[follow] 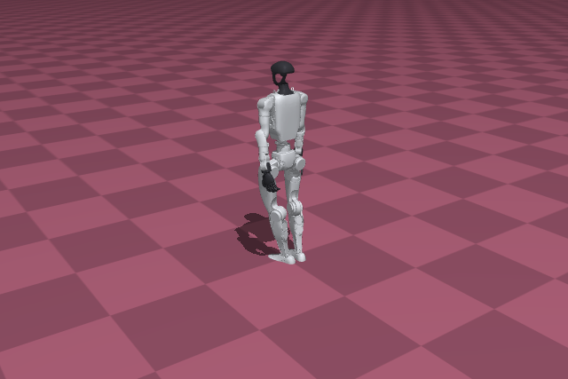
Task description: Upper body actions
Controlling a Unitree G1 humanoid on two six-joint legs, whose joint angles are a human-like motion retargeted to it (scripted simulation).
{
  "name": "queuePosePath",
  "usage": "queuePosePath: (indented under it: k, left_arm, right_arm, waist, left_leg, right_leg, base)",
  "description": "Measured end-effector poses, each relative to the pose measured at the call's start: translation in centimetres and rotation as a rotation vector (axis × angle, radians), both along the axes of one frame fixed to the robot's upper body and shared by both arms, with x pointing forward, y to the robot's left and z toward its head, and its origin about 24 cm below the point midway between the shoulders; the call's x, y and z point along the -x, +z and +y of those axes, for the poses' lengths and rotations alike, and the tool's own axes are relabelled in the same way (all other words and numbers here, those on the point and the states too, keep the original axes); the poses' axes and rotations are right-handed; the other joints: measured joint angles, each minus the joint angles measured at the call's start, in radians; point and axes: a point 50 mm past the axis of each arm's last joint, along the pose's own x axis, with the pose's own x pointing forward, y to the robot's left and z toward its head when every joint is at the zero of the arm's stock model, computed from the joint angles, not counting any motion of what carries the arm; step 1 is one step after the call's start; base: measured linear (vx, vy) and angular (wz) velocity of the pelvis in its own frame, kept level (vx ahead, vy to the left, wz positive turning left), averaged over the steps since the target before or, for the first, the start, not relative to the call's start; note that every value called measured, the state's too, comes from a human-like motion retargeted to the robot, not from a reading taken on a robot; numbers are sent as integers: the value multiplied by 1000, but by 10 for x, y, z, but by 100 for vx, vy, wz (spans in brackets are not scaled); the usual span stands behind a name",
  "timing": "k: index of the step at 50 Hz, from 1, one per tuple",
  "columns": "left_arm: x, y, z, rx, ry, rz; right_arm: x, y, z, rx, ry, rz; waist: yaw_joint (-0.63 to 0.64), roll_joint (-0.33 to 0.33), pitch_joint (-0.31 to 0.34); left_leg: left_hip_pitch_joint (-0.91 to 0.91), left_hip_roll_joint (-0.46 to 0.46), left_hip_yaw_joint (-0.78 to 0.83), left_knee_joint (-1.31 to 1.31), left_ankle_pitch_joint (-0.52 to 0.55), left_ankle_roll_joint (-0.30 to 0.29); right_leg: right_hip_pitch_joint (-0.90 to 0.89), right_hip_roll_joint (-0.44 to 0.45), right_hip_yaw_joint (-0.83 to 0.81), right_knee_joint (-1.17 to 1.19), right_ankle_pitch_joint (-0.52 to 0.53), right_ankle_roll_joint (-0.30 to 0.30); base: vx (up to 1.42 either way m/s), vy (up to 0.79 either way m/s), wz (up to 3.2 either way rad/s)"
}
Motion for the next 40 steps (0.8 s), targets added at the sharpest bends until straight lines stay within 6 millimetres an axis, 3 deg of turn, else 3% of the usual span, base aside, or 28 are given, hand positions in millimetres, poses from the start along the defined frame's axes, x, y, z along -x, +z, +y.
queuePosePath:
  k: [2, 5, 8, 10, 12, 15, 18, 22, 25, 28, 32, 35, 40]
  left_arm:
    - [-8, -1, -2, -23, -29, 1]
    - [-34, -5, -3, -121, -67, -55]
    - [-76, -10, -10, -153, -99, -199]
    - [-112, -11, -14, -136, -132, -322]
    - [-148, -8, -16, -119, -173, -428]
    - [-204, 4, -17, -113, -230, -577]
    - [-252, 21, -20, -145, -263, -724]
    - [-302, 46, -27, -169, -257, -904]
    - [-324, 60, -31, -180, -250, -993]
    - [-328, 63, -31, -193, -245, -1001]
    - [-311, 51, -33, -167, -233, -940]
    - [-282, 34, -35, -129, -220, -855]
    - [-209, 4, -35, -49, -233, -630]
  right_arm:
    - [13, -1, -5, 20, -28, 17]
    - [35, -3, -13, 42, -85, 56]
    - [58, -2, -24, 89, -131, 102]
    - [74, 0, -34, 135, -145, 137]
    - [93, 3, -44, 182, -148, 189]
    - [121, 10, -56, 238, -156, 287]
    - [149, 17, -61, 269, -191, 385]
    - [177, 25, -66, 297, -264, 450]
    - [186, 29, -70, 321, -307, 469]
    - [185, 29, -71, 328, -317, 471]
    - [173, 24, -64, 295, -308, 434]
    - [156, 17, -56, 252, -317, 380]
    - [113, 3, -35, 130, -351, 236]
  waist:
    - [4, 3, 14]
    - [22, 8, 52]
    - [11, 24, 107]
    - [-17, 43, 143]
    - [-47, 57, 163]
    - [-91, 56, 188]
    - [-121, 50, 202]
    - [-161, 54, 208]
    - [-180, 62, 220]
    - [-188, 63, 223]
    - [-169, 65, 200]
    - [-152, 72, 167]
    - [-121, 39, 104]
  left_leg:
    - [11, 7, 7, 2, -3, 5]
    - [31, 24, 33, 6, -7, 12]
    - [48, 52, 39, 17, -8, 18]
    - [55, 76, 31, 25, -7, 23]
    - [53, 96, 28, 31, -6, 28]
    - [46, 107, 25, 44, -5, 37]
    - [41, 111, 20, 48, -1, 45]
    - [28, 123, 8, 51, 6, 48]
    - [31, 133, 10, 51, 8, 48]
    - [37, 132, 17, 49, 7, 46]
    - [46, 125, 35, 34, 7, 41]
    - [48, 122, 46, 23, 6, 35]
    - [39, 59, 58, 16, -6, 33]
  right_leg:
    - [-18, -1, -2, 73, 20, 1]
    - [-68, -7, 7, 229, 132, 18]
    - [-150, -7, 41, 408, 329, 62]
    - [-234, -12, 34, 556, 421, 38]
    - [-327, 2, 39, 700, 380, 21]
    - [-454, -83, -57, 909, 290, -61]
    - [-583, -108, -76, 1068, 252, -103]
    - [-720, -86, -77, 1167, 247, -104]
    - [-743, -80, -91, 1168, 244, -108]
    - [-702, -72, -89, 1107, 245, -100]
    - [-576, -31, -55, 945, 277, -62]
    - [-436, 13, -17, 756, 322, -30]
    - [-134, 67, 150, 230, 392, 47]
  base:
    - [2, 14, -24]
    - [-4, 11, -42]
    - [-13, 9, -15]
    - [-16, 7, 16]
    - [-15, 12, 15]
    - [-13, 8, 12]
    - [-2, 1, 6]
    - [0, 0, 0]
    - [0, 0, 0]
    - [0, 0, 0]
    - [4, -1, -21]
    - [8, -4, -23]
    - [10, -8, -15]
